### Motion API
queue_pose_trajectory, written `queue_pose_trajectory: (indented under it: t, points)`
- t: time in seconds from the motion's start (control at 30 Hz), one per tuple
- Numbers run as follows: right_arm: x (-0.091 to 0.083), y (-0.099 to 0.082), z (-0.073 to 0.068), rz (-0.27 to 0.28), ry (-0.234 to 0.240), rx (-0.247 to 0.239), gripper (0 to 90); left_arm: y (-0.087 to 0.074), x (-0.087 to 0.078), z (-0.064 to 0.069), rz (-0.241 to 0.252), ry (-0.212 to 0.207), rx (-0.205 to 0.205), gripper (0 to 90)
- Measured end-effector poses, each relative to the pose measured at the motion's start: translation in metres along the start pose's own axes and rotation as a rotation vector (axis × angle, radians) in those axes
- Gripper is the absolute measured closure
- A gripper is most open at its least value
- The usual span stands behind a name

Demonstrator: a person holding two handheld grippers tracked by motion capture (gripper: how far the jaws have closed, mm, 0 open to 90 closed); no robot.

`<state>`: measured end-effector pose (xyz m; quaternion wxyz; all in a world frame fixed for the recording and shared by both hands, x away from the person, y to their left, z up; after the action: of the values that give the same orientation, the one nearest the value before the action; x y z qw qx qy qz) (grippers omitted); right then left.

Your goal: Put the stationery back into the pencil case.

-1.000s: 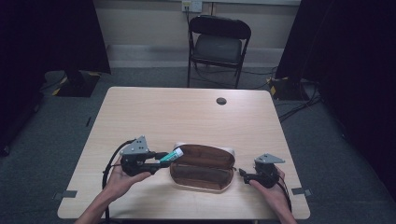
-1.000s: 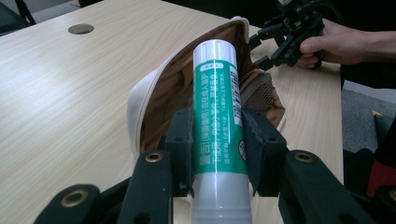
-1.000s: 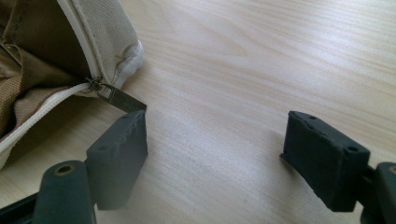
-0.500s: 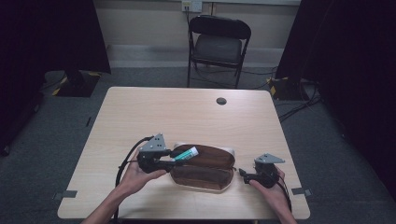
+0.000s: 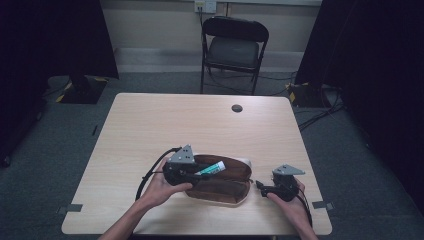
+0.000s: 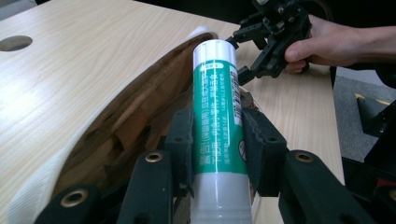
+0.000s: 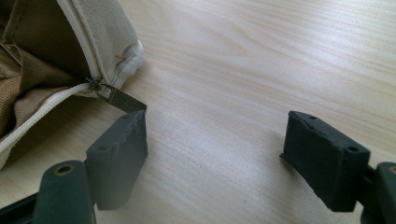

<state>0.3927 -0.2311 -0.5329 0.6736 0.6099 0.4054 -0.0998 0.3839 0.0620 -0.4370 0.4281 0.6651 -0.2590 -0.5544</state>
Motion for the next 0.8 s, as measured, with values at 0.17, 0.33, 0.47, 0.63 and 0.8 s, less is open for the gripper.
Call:
queue_pose_trajectory:
  t: [0.17,0.33,0.47,0.63,0.8]
  points:
    - [0.0,0.0,0.0,0.0,0.0,0.0,20.7,-0.001,0.014,-0.001,-0.031,-0.008,-0.002,65.8]
    - [0.0,0.0,0.0,0.0,0.0,0.001,20.7,-0.003,0.023,-0.002,-0.049,-0.009,-0.006,65.8]
    - [0.0,0.0,0.0,0.0,0.0,0.0,20.7,-0.005,0.03,-0.002,-0.062,-0.017,-0.009,65.8]
    - [0.0,0.0,0.0,0.0,0.0,0.0,20.7,-0.012,0.036,-0.007,-0.111,0.0,-0.006,65.7]
    - [0.0,0.0,0.0,0.0,0.0,0.001,20.7,-0.016,0.04,-0.01,-0.127,0.01,-0.008,65.4]
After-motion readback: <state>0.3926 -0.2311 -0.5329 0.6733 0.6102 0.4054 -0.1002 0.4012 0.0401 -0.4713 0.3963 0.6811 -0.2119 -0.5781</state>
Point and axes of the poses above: each handheld gripper's, and its own axes: x roughly forward along the jaws, y roughly out of its top, z roughly to its right, the point moved 5 cm from there along x, roughly forward along the jaws, and after that the axes turned 6 degrees about x, right-handed, at the moved point
